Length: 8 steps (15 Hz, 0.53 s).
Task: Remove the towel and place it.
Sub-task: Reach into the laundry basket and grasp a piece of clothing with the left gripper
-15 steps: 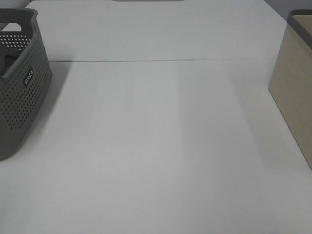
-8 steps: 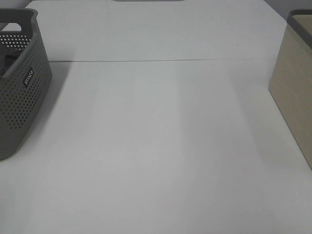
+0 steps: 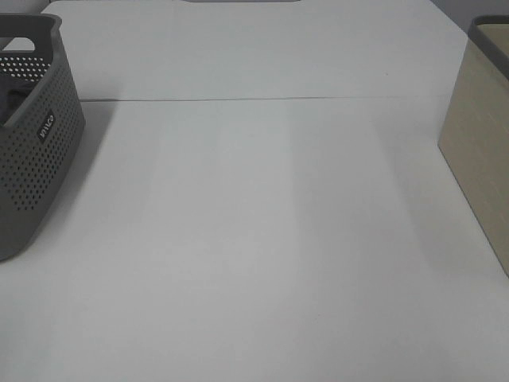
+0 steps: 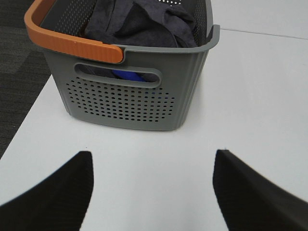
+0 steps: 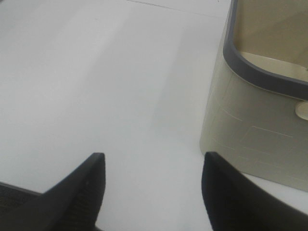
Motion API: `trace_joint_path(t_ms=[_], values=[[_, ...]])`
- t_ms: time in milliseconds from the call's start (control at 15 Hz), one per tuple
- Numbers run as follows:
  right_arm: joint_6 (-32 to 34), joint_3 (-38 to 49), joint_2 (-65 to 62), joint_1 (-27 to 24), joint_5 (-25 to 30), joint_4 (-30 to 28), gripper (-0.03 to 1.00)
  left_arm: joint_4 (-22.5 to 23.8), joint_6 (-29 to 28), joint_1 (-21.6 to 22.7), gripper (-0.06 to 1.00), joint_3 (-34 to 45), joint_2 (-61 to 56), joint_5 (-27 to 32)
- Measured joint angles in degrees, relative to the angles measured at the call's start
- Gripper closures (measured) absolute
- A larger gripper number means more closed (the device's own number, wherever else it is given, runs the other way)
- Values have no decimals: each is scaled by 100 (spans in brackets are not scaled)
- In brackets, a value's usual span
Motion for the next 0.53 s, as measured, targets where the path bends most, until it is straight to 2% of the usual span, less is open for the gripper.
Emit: trace_joint_path(t_ms=[533], values=[[0, 0, 0, 0, 0, 0, 38, 0, 0, 0, 28, 0, 0, 0]])
